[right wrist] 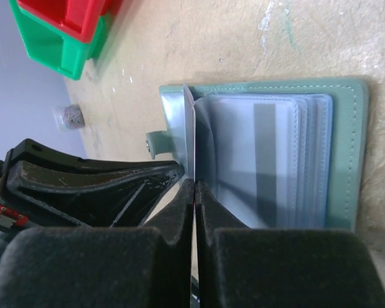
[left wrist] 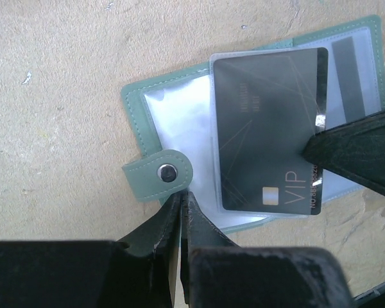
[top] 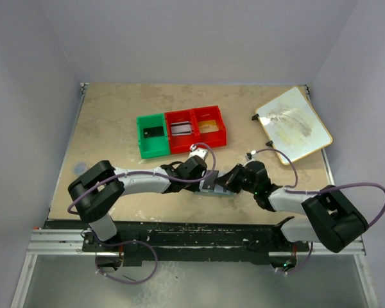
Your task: Take the credit cards out of the card holder
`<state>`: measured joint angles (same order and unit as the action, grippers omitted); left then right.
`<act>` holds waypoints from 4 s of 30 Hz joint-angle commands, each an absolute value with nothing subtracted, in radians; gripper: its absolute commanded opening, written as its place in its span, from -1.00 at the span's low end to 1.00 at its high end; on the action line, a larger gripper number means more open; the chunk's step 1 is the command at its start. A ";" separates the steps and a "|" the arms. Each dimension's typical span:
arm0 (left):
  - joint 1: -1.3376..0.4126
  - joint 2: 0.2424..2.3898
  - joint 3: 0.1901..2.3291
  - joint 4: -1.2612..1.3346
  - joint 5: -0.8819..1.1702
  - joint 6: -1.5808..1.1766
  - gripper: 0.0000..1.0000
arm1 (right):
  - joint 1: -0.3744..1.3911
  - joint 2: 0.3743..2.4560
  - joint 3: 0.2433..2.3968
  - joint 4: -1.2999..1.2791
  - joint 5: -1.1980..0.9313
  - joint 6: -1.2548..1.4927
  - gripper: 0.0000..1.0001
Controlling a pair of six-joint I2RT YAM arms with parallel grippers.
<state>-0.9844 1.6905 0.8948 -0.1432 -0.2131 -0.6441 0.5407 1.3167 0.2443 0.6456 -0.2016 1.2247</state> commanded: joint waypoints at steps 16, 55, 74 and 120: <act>-0.992 1.556 0.926 -0.082 -0.095 -0.680 -0.46 | 0.504 1.475 0.315 0.652 -0.399 1.076 -1.00; -0.992 1.749 0.913 -0.141 -0.235 -0.724 -0.92 | 0.473 1.336 0.225 0.606 -0.379 1.144 -0.91; -0.992 1.744 0.925 -0.146 -0.220 -0.716 -0.94 | 0.472 1.405 0.228 0.708 -0.431 1.165 -0.79; -0.997 1.617 1.008 -0.124 -0.139 -0.687 -0.41 | 0.370 1.470 0.375 0.553 -0.582 0.914 -1.00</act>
